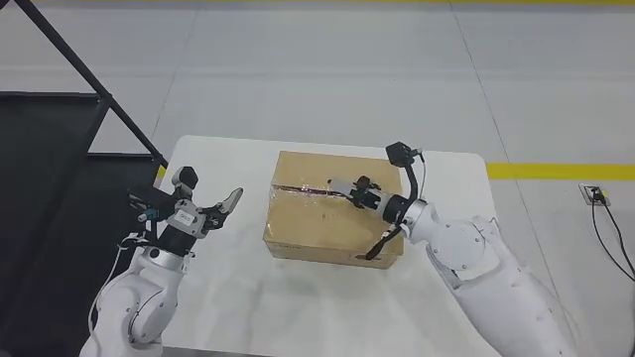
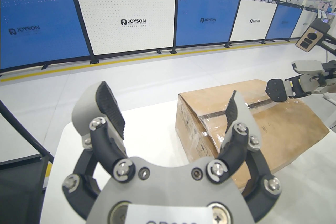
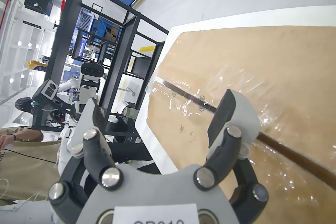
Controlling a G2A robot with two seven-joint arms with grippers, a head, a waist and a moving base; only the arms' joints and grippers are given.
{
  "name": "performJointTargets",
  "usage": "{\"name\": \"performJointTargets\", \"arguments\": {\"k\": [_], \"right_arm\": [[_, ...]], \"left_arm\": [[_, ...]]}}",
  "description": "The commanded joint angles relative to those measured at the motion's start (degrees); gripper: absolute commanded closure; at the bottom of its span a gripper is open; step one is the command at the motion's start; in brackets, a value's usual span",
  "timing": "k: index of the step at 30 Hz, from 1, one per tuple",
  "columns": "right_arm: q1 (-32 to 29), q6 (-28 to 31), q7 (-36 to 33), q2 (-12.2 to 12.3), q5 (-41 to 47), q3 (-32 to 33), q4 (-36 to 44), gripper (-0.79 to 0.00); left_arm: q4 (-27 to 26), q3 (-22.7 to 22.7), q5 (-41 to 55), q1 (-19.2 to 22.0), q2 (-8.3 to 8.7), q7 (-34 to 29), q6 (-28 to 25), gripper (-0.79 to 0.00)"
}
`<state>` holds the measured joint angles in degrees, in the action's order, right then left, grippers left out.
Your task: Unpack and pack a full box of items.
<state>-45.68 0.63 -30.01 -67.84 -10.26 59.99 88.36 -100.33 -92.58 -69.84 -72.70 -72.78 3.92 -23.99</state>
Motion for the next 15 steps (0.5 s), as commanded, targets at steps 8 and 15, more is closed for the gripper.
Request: {"name": "performJointTargets", "arguments": {"k": [8, 15], "right_arm": [[-3.85, -3.72, 5.34, 0.30, -6.33, 2.08, 4.58, -0.785], [-6.78, -5.65, 6.82, 0.61, -8.05, 4.82, 7.26, -0.785]], "left_arm": [[0.03, 0.46, 0.04, 0.16, 0.31, 0.07, -0.12, -0.785], [0.13, 0.73, 0.27, 0.18, 0.52, 0.12, 0.12, -0.785]]}}
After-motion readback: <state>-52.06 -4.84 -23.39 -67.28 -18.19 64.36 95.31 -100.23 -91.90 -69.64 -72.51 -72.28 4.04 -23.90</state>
